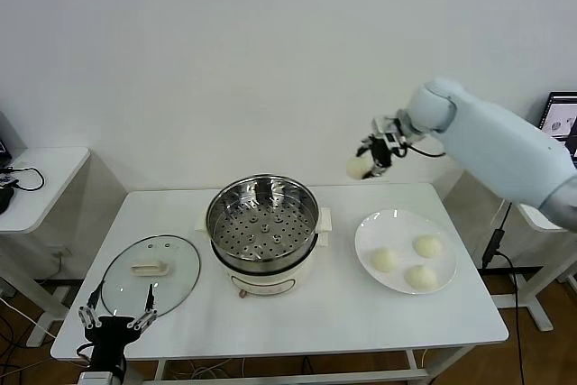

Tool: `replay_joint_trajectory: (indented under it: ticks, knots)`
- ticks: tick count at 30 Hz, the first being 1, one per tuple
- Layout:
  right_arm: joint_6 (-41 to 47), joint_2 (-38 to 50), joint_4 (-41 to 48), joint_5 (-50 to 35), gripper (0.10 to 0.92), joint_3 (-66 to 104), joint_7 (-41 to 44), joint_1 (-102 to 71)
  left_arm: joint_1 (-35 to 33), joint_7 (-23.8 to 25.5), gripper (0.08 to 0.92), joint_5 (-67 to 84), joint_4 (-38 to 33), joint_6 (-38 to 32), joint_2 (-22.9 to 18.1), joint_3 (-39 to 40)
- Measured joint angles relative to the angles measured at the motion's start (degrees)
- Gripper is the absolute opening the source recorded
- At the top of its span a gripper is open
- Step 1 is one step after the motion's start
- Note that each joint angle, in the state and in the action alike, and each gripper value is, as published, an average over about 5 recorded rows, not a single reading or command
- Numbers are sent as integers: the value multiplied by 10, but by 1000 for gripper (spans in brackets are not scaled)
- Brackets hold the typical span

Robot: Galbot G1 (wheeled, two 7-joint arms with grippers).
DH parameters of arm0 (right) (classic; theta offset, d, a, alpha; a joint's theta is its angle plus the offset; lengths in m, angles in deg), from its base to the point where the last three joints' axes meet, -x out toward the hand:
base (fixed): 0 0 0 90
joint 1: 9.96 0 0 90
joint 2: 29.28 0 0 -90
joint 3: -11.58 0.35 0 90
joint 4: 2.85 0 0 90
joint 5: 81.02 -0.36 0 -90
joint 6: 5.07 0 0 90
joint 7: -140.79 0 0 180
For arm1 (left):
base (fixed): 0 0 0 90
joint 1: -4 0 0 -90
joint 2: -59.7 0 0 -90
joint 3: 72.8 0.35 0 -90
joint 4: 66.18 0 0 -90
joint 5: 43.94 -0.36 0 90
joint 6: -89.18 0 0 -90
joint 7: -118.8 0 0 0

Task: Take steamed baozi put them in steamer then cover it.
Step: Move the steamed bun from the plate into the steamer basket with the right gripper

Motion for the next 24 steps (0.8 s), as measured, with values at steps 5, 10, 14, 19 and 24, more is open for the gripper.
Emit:
replay_joint_trajectory:
  ticks: [5,10,14,19,24]
  knots:
    - [-19,-56,17,-11,585,-29,-15,17,3,0,823,2,3,0,5,-6]
    - [-49,-112,33,-7,585,-58,-29,21,7,0,823,5,6,-1,6,-10]
    - [-81,-150,42,7,585,-84,-42,19,9,1,823,7,7,-1,4,-11]
    - [-123,-188,56,36,585,-113,-59,9,11,1,823,10,7,-1,4,-15]
    - [-169,-216,75,79,585,-128,-77,-7,12,1,823,13,8,-1,4,-20]
